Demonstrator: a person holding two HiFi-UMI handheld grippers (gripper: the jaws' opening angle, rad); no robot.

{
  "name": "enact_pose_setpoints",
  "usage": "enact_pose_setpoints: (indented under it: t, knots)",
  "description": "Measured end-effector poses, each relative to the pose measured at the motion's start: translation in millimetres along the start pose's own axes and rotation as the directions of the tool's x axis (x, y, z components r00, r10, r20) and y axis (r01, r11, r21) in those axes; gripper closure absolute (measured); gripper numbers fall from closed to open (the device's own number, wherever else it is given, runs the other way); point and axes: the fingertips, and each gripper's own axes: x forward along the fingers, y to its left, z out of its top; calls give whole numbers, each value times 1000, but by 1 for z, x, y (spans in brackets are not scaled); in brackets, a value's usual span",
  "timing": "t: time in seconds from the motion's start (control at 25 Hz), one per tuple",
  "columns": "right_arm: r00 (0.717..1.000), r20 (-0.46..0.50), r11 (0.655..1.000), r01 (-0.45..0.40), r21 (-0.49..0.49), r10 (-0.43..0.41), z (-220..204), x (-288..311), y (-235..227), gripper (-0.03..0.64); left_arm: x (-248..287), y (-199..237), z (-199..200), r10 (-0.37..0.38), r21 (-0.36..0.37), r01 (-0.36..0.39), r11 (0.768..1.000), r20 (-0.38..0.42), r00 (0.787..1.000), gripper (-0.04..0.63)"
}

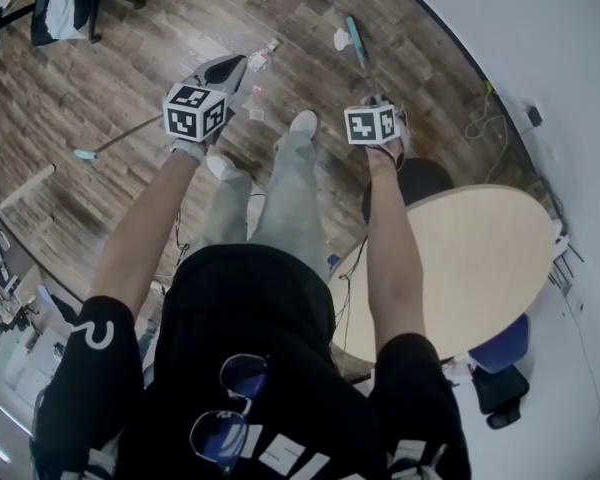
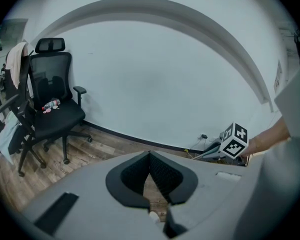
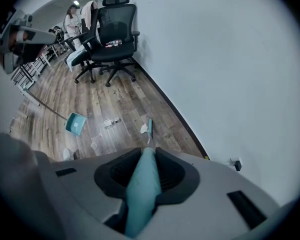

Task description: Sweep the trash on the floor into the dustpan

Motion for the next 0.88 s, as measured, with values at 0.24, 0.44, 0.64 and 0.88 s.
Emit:
enact_pose_setpoints:
  t: [0.24, 0.44, 0.64, 0.88]
  knots:
    - [1000, -18, 1000, -25, 1, 25, -22, -13, 45, 532, -41, 19, -24, 14, -7, -14, 1000, 22, 1000, 597]
    - [999, -24, 999, -31, -10, 30, -43, -25, 103, 532, -96, 50, -55, 31, 0, -31, 1000, 51, 998, 597]
    - [999, -28, 998, -16, -60, 15, -70, -38, 173, 532, -161, 82, -102, 38, 1, -38, 999, 74, 997, 598]
    - [1000, -16, 999, 7, -45, -8, -103, -51, 261, 532, -245, 119, -177, 23, -6, -23, 1000, 84, 996, 597]
